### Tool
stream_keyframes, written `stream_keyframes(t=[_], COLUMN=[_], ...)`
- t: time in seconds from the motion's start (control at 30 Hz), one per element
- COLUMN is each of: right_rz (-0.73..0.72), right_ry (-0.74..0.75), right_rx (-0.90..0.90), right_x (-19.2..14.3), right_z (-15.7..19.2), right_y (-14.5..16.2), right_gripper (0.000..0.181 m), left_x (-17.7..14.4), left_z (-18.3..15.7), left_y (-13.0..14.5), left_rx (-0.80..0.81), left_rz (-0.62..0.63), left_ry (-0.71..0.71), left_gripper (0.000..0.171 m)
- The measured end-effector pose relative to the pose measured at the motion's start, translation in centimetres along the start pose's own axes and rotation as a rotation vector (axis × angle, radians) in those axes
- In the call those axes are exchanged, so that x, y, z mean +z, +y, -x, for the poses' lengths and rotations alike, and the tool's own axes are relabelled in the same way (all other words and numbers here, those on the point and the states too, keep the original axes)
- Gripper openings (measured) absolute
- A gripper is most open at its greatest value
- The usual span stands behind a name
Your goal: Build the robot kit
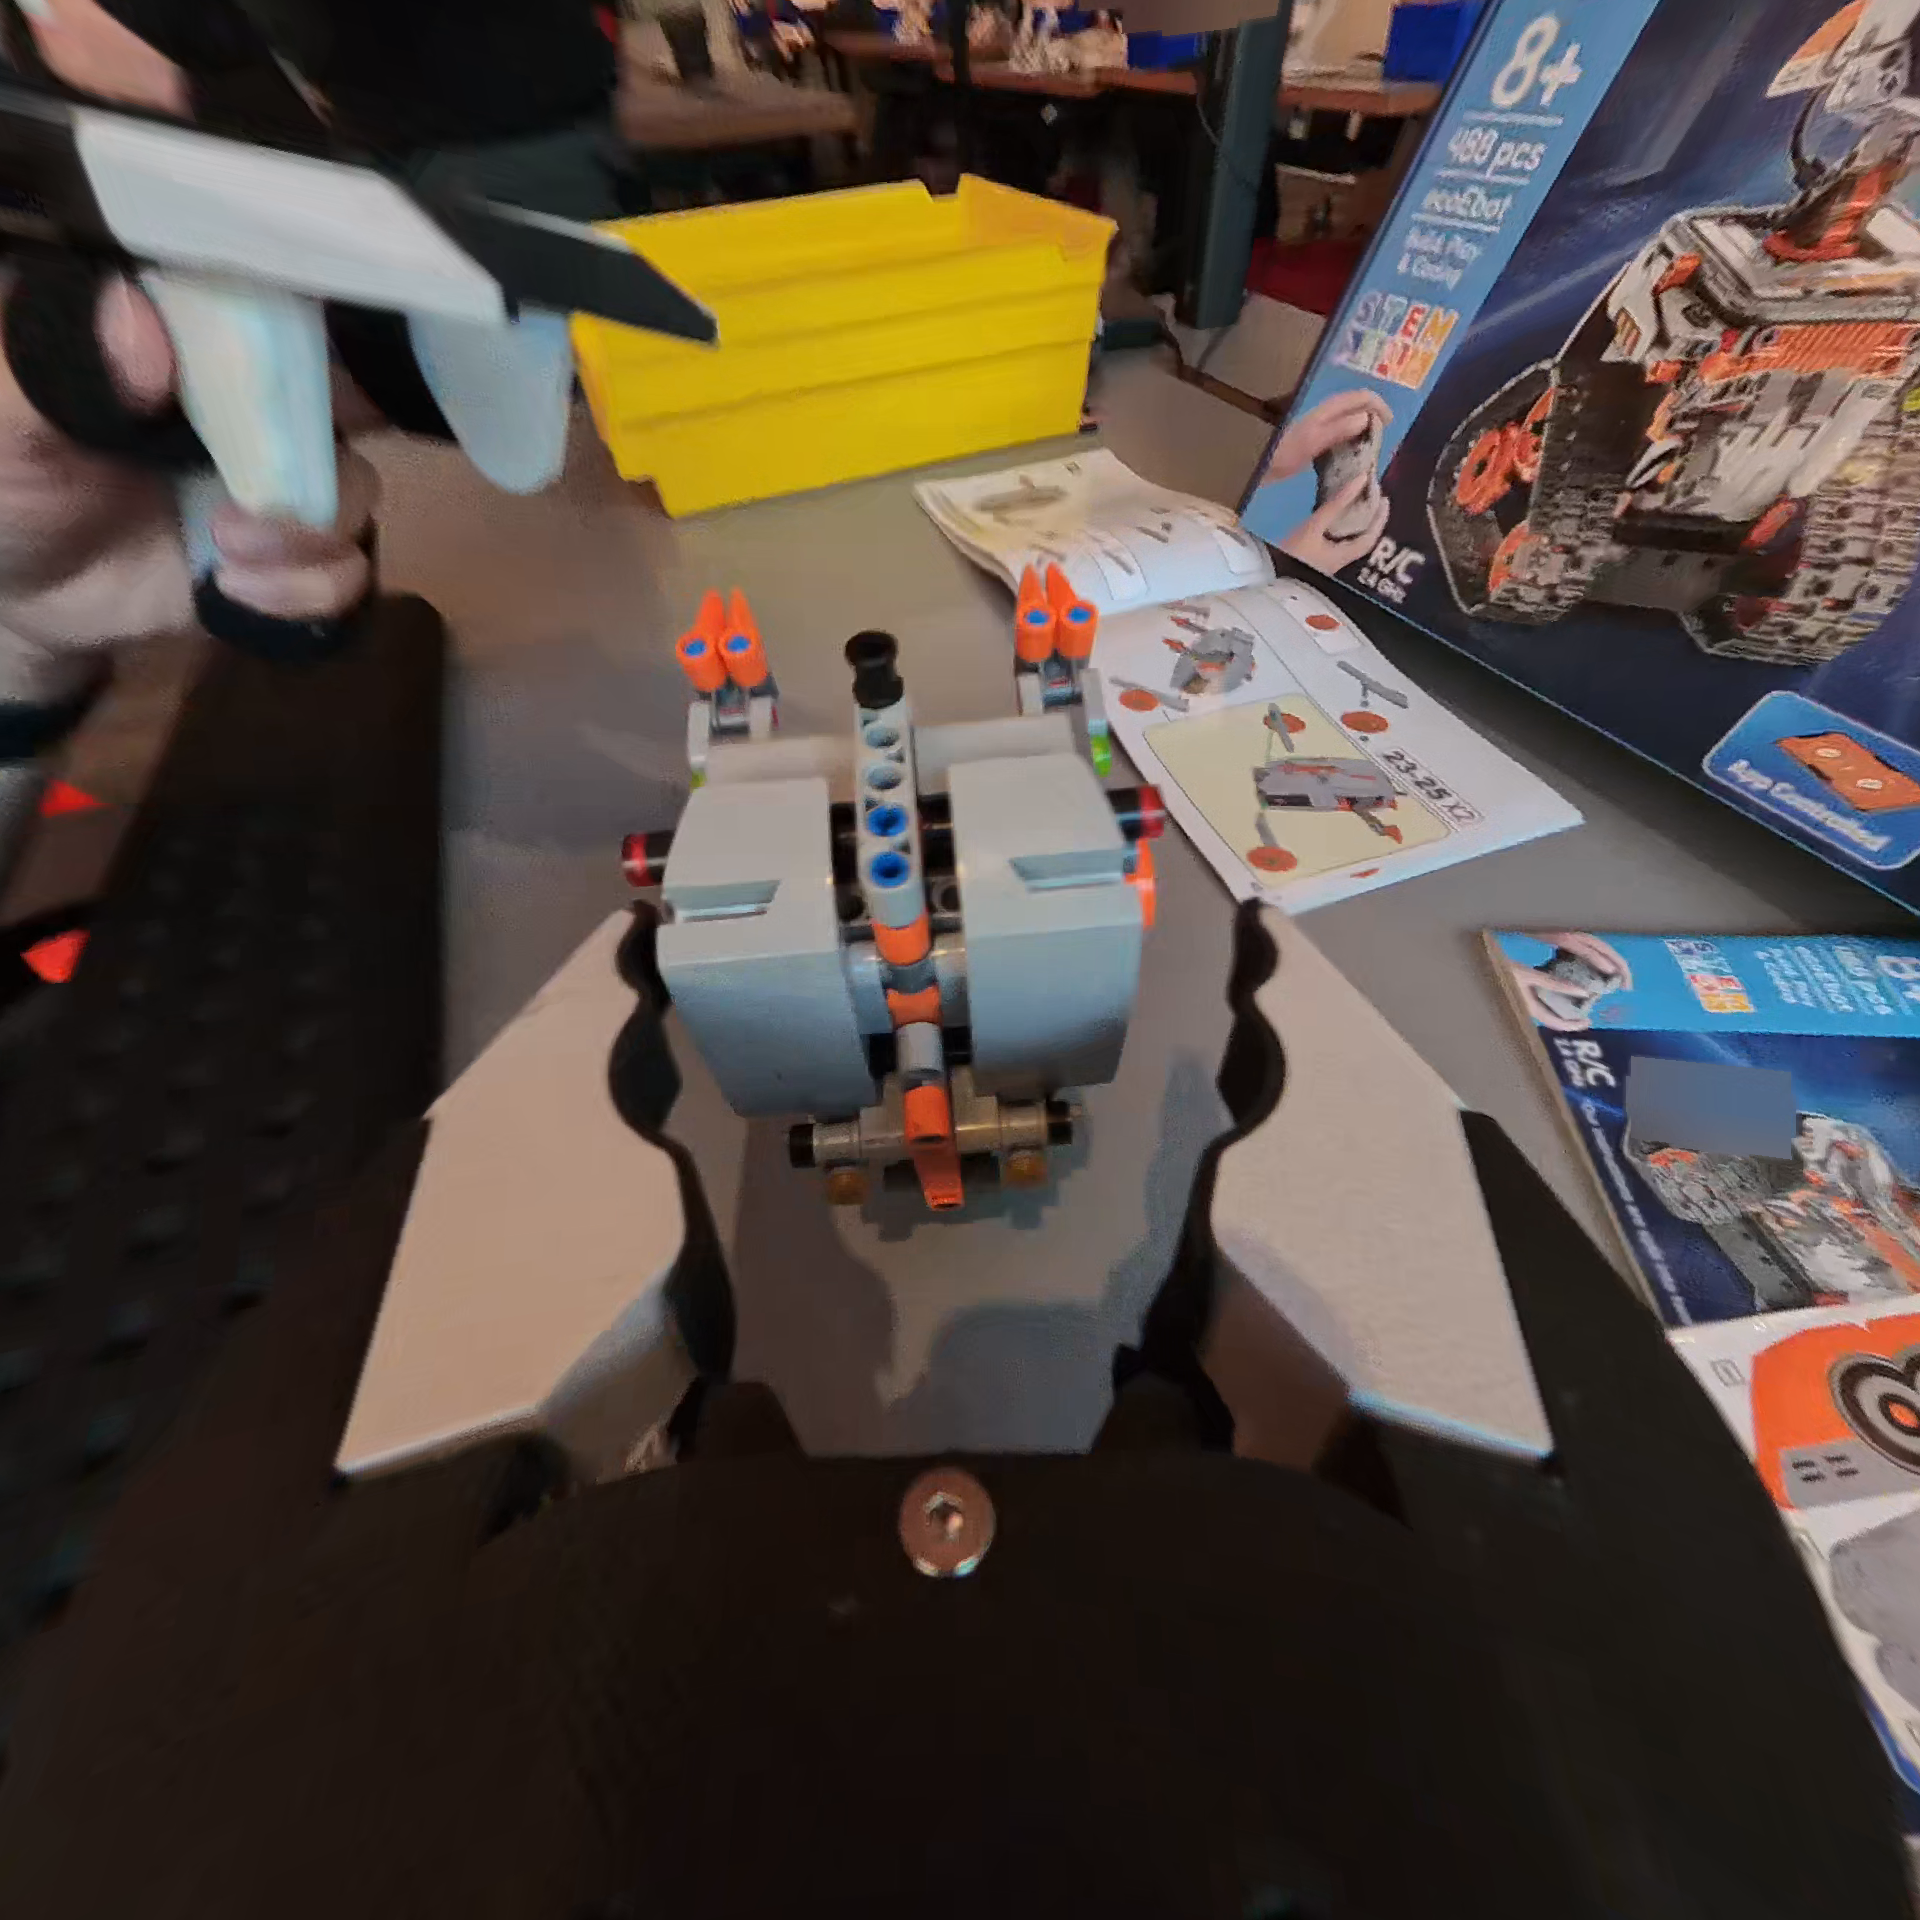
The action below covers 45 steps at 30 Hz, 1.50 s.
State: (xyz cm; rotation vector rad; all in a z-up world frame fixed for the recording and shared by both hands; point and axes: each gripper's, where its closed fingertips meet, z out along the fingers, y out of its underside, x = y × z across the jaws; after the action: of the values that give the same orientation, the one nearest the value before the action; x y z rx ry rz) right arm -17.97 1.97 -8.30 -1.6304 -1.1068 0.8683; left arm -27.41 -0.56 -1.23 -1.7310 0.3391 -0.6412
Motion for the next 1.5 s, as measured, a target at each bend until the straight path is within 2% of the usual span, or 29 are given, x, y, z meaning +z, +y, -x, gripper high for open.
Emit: stream_keyframes(t=[0.07,0.17,0.27,0.43,0.63,0.73,0.83,0.87,0.93,1.0,1.13,1.27,1.33,1.43,1.5], right_rz=[0.047,0.067,0.102,0.169,0.134,0.095,0.058,0.055,0.045,0.041,0.035,0.031,0.033,0.038,0.037], right_ry=[0.031,0.019,-0.001,-0.045,-0.043,-0.060,-0.068,-0.064,-0.049,-0.035,-0.014,-0.007,-0.002,0.002,0.000], right_rx=[-0.046,-0.029,-0.027,-0.047,-0.020,-0.012,-0.007,-0.017,-0.033,-0.043,-0.033,-0.004,0.003,-0.003,0.003], right_x=[0.6,0.6,-0.3,-3.1,-6.5,-7.7,-8.0,-7.9,-7.8,-7.9,-8.1,-8.4,-8.4,-8.5,-8.5], right_z=[0.4,0.4,0.0,-0.7,-3.0,-3.3,-3.5,-3.6,-3.7,-3.9,-4.2,-4.6,-4.7,-4.7,-4.8], right_y=[0.7,0.8,1.2,2.3,3.1,3.2,2.9,2.9,2.8,2.7,2.8,3.0,3.0,3.0,3.1], right_gripper=[0.087,0.086,0.085,0.085,0.084,0.084,0.084,0.085,0.085,0.086,0.086,0.086,0.086,0.085,0.085], left_x=[-1.6,-3.4,-4.5,-5.9,-6.2,-4.7,-2.4,-1.5,0.2,2.1,5.5,7.3,7.9,8.5,8.8], left_z=[2.7,5.1,6.1,7.5,8.6,9.4,13.2,14.6,16.6,17.4,16.0,16.5,16.5,17.2,17.5], left_y=[0.2,0.7,1.4,3.0,4.5,5.3,5.6,5.6,6.1,6.4,7.2,7.9,8.2,8.6,8.8], left_rx=[-0.040,-0.088,-0.095,-0.067,-0.067,0.112,0.432,0.549,0.749,0.881,0.908,1.030,1.030,1.070,1.110], left_rz=[-0.010,-0.026,-0.023,0.017,0.082,0.188,0.328,0.371,0.458,0.473,0.437,0.487,0.488,0.507,0.502], left_ry=[-0.049,-0.084,-0.092,-0.121,-0.070,-0.084,-0.222,-0.253,-0.276,-0.257,-0.129,-0.129,-0.107,-0.103,-0.105], left_gripper=[0.066,0.065,0.062,0.061,0.064,0.068,0.063,0.068,0.072,0.065,0.055,0.054,0.052,0.046,0.034])
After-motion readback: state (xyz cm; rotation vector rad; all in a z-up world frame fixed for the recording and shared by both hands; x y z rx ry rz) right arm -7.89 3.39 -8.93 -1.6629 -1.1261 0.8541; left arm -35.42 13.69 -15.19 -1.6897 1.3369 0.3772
